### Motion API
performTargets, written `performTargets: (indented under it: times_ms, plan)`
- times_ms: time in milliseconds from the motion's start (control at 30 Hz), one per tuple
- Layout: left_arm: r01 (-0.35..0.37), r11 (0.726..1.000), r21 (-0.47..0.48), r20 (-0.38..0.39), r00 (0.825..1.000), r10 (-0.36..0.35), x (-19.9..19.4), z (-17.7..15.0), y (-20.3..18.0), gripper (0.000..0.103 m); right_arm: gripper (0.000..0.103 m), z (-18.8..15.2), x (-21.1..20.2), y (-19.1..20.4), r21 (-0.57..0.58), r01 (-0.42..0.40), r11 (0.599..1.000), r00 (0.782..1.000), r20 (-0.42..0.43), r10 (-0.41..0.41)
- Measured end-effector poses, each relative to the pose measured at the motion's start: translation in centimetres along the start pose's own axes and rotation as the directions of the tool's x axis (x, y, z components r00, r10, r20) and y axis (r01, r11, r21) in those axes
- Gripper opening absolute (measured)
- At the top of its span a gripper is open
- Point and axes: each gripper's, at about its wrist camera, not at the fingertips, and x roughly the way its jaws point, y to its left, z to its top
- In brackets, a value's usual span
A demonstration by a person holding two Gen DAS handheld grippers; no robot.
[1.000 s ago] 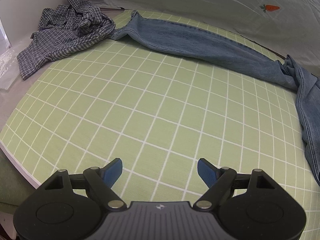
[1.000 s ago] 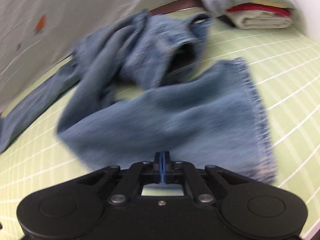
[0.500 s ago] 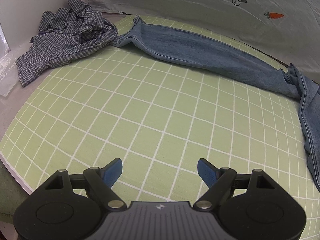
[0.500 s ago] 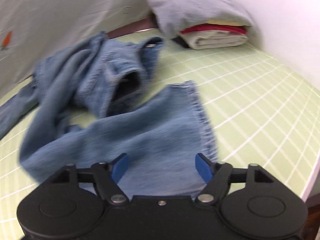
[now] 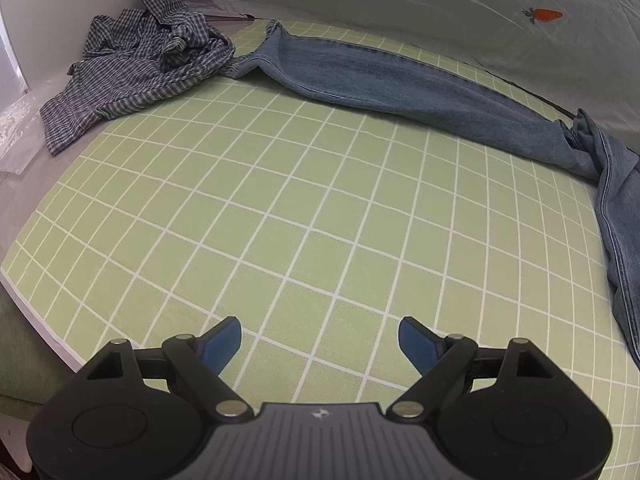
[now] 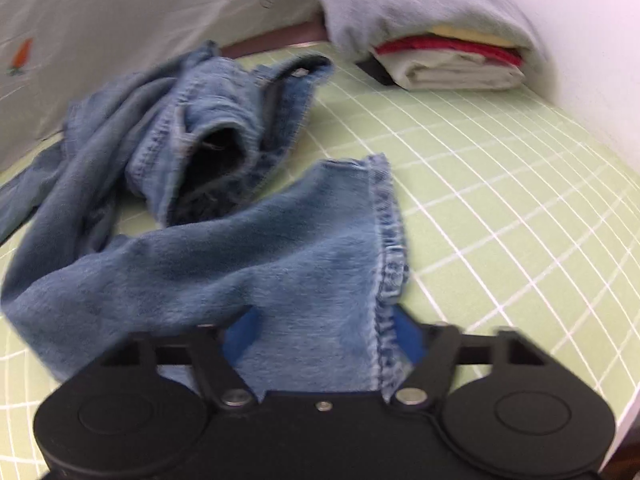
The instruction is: Fold clothes
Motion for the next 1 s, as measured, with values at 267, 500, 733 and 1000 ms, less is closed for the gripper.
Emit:
performTargets:
  times_ms: [267,500,733,1000]
  plan:
    - [0.009,1.000,-0.015,0.003,1.000,-0.009,0.6,1.3,3.4,0.086,0.012,-1.4,-1.3,6.0,-0.102,-0.079,0.992,0.996,-0.053,0.073]
    - [-0.001,1.000,-0.027,0.016,1.000,0.001,1.5,3.6,8.7,0.086,0.012,-4.1,-2.9,17.8,-0.178,-0.228,0.957,0.972,-0.103,0.212]
    - [-0.050,0.998,-0.032,0.047,0.998,0.052,1.7,6.5,14.3,0.086,0.012,-6.1,-3.3,34.3,-0.247,-0.418,0.874,0.907,-0.164,0.388]
    - [-0.017,0.999,-0.035,0.052,0.998,0.019,3.0,8.4,14.3,0.086,0.017,-5.2,-3.1,35.9,-0.102,-0.503,0.858,0.856,-0.190,0.480]
